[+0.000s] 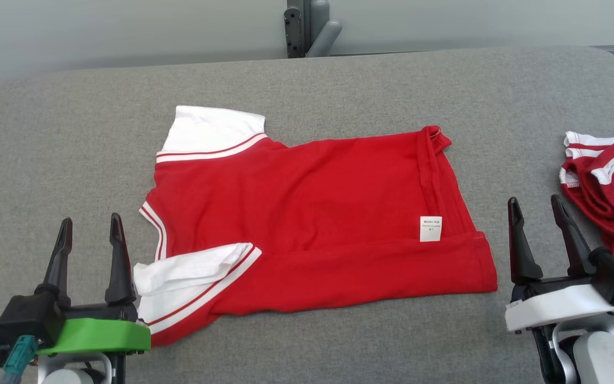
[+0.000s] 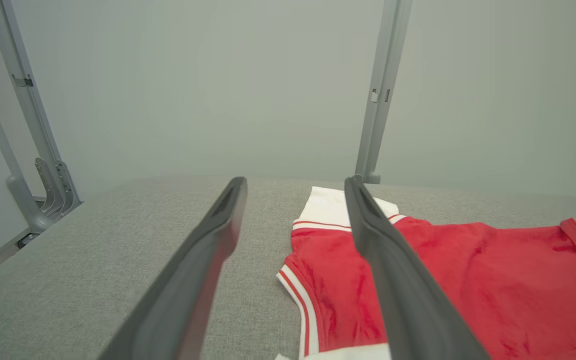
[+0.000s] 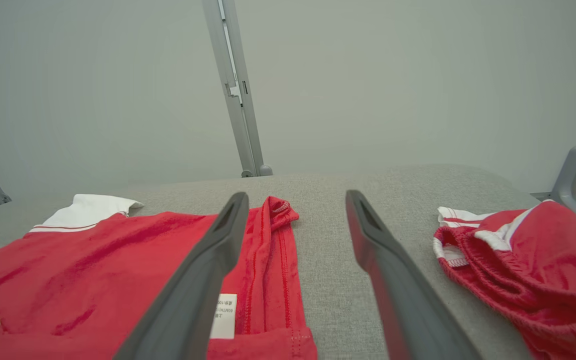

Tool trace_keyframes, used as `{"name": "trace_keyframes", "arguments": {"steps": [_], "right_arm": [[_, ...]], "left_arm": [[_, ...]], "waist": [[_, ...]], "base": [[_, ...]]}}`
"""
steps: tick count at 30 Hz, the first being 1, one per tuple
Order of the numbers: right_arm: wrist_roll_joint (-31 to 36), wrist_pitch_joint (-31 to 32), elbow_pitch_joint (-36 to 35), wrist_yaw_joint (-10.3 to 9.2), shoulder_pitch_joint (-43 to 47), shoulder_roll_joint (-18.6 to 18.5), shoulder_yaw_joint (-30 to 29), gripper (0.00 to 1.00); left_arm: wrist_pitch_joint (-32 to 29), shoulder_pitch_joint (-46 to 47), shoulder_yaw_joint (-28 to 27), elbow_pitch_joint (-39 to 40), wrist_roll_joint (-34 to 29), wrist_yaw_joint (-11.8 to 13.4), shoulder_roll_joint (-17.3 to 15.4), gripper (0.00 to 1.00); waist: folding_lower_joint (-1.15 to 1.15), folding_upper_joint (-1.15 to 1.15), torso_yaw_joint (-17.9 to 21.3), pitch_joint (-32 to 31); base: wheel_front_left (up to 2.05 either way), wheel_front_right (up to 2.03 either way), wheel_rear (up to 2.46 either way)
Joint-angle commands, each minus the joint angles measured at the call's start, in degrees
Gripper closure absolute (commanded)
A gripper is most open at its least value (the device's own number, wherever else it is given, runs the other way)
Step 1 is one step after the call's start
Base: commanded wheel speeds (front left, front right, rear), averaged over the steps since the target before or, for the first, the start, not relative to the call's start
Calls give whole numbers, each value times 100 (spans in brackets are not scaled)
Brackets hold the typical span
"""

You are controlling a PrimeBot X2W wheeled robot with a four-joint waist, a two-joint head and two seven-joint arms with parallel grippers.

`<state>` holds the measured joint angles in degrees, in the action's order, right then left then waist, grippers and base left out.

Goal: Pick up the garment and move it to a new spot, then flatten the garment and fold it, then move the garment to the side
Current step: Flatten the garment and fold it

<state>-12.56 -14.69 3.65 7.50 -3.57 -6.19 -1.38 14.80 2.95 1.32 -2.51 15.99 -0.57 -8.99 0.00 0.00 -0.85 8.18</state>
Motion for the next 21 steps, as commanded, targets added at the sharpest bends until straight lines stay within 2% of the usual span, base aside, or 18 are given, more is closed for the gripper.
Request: {"name": "trace_keyframes", "arguments": {"steps": [1,9,12,21], "right_arm": [[-34,28,55,-3,120,-40,5,0],[-145,117,514,-2,577,-108,-55,0],[-223,86,743,-2,599,-35,-60,0],[-407,14,1542,-3,206,-33,210,0]], "left_arm": [[36,-103,-15,-70,-1,-5,35,0],[33,-510,-1,-510,223,-3,292,0],[32,-611,40,-764,309,-77,370,0],[-168,-411,137,-1796,599,-366,304,0]], "waist": [[0,0,-21,-39],[0,0,-151,19],[0,0,-184,94],[0,0,-157,269]], "base": [[0,0,0],[0,0,0],[0,0,0],[0,0,0]]}}
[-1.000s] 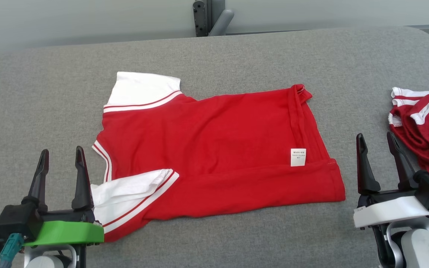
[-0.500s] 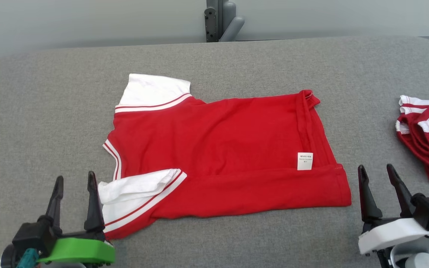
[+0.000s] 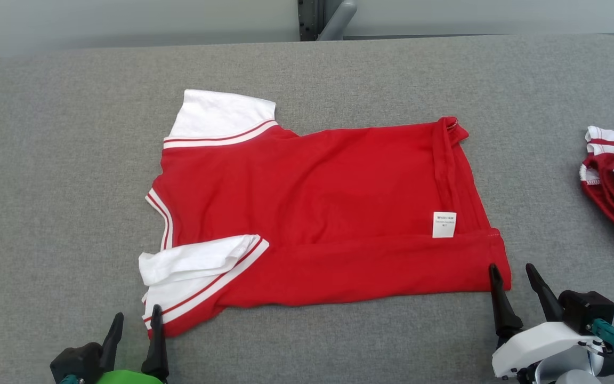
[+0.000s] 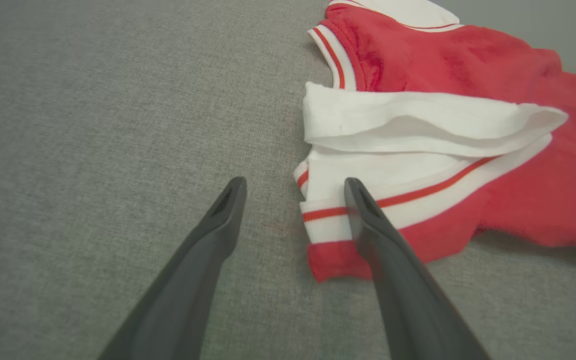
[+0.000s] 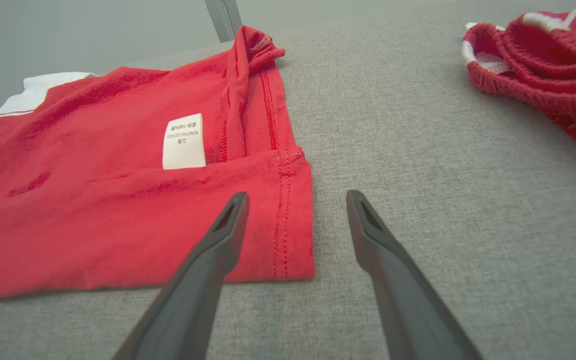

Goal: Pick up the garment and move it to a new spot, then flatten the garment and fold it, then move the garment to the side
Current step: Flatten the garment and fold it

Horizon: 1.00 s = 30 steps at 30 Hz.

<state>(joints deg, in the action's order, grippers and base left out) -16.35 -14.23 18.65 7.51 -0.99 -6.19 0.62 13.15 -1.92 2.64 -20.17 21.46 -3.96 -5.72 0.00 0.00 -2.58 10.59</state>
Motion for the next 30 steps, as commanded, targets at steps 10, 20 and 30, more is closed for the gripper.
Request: {"name": "trace_keyframes", "arguments": {"steps": [10,20,30], "right_arm": [[-259,-64,633,-4,-474,-62,329,0],[-526,-76,772,-4,-617,-126,558,100],[-571,168,-170,-4,-69,-189,478,100]], "left_arm": [[-413,442,146,-776,339,-198,-82,0],[-599,675,380,-1117,431,-278,-237,100],[-799,319,411,-215,385,-156,-490,100]], "waist": [[0,0,50,253],[0,0,81,347],[0,0,34,264]], "base": [[0,0,0],[0,0,0],[0,0,0]]}}
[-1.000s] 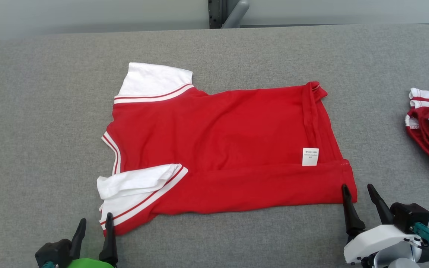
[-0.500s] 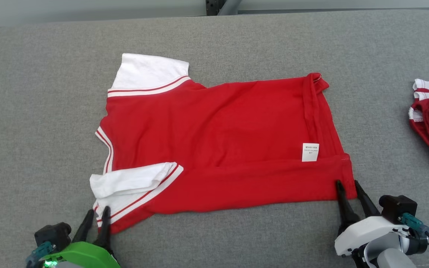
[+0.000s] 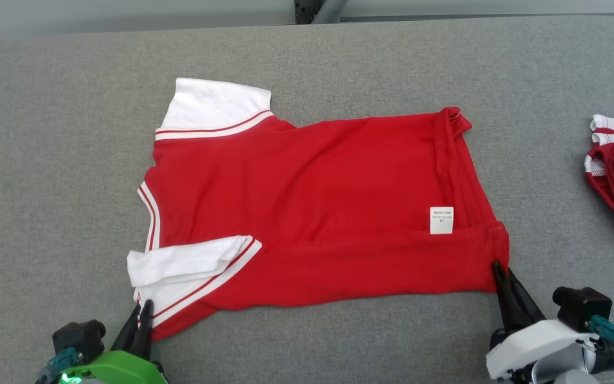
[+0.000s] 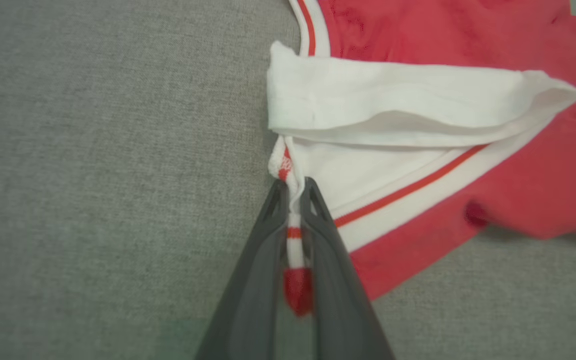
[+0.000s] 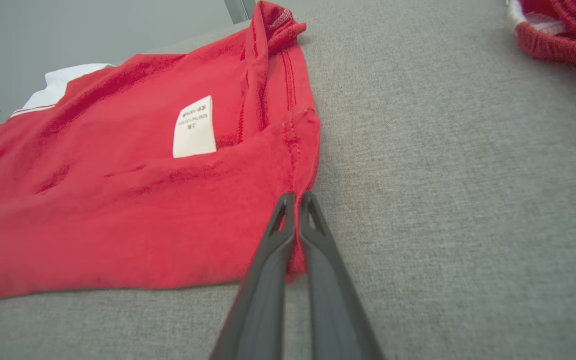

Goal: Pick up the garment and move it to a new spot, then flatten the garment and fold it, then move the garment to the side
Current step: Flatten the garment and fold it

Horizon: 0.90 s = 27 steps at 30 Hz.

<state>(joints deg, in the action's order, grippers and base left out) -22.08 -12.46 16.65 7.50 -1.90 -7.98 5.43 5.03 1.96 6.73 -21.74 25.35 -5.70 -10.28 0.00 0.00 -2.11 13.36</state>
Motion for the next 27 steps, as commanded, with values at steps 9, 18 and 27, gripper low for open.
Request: {"name": "trace_keyframes", "arguments": {"steps": [9,18,27], "right_arm": [[128,643,-950,-3,1112,210,-208,100],[234,876,-711,-3,939,271,-303,0],[530,443,-1272,-3,683,225,-647,0]], "left_arm": [[-651,-946,-127,1129,175,343,-264,100],[-598,-1005,-44,1328,104,450,-193,0],[403,-725,-252,1870,-183,726,-96,0]], "waist": [[0,0,-32,-111],[0,0,27,-143],[0,0,70,-213]], "base": [[0,0,0],[0,0,0],[0,0,0]]}}
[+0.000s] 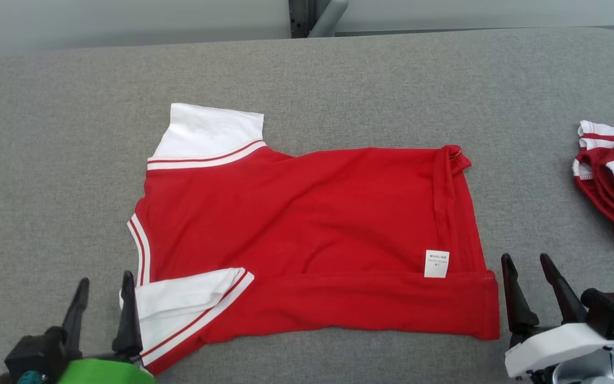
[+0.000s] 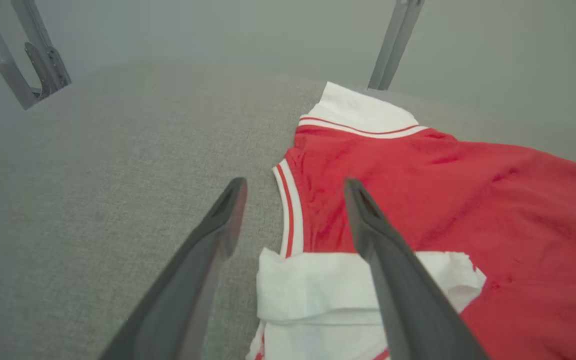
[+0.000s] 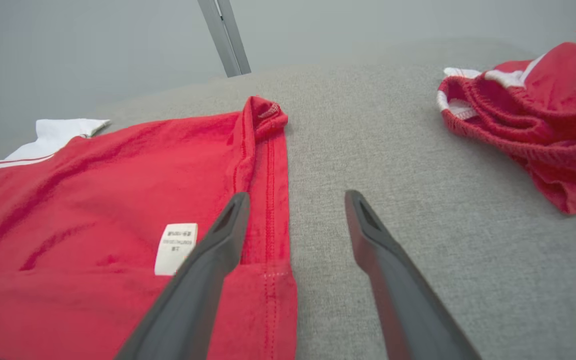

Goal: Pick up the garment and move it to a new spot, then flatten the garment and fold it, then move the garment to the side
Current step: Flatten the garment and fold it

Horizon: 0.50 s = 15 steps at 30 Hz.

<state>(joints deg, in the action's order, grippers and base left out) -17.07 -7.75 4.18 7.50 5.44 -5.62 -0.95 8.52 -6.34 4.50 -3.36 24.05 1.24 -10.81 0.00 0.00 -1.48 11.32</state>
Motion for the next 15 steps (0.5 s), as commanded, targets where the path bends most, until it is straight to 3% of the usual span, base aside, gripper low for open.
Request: {"name": "trace_keyframes", "arguments": {"steps": [1,7,15], "right_arm": [[63,-77,-115,-3,-102,-15,-14,0],[274,-300,-623,-3,-559,-85,43,0],[362,-190,-955,-3,-789,-48,174,0]], "left_arm": [[187,140,-60,133,-130,74,-54,0],[506,419,-136,695,-493,274,-113,0],[453,679,-2,819,-599,232,-206,0]], "waist": [[0,0,23,-16],[0,0,90,14],[0,0,98,20]], "base": [[0,0,0],[0,0,0],[0,0,0]]}}
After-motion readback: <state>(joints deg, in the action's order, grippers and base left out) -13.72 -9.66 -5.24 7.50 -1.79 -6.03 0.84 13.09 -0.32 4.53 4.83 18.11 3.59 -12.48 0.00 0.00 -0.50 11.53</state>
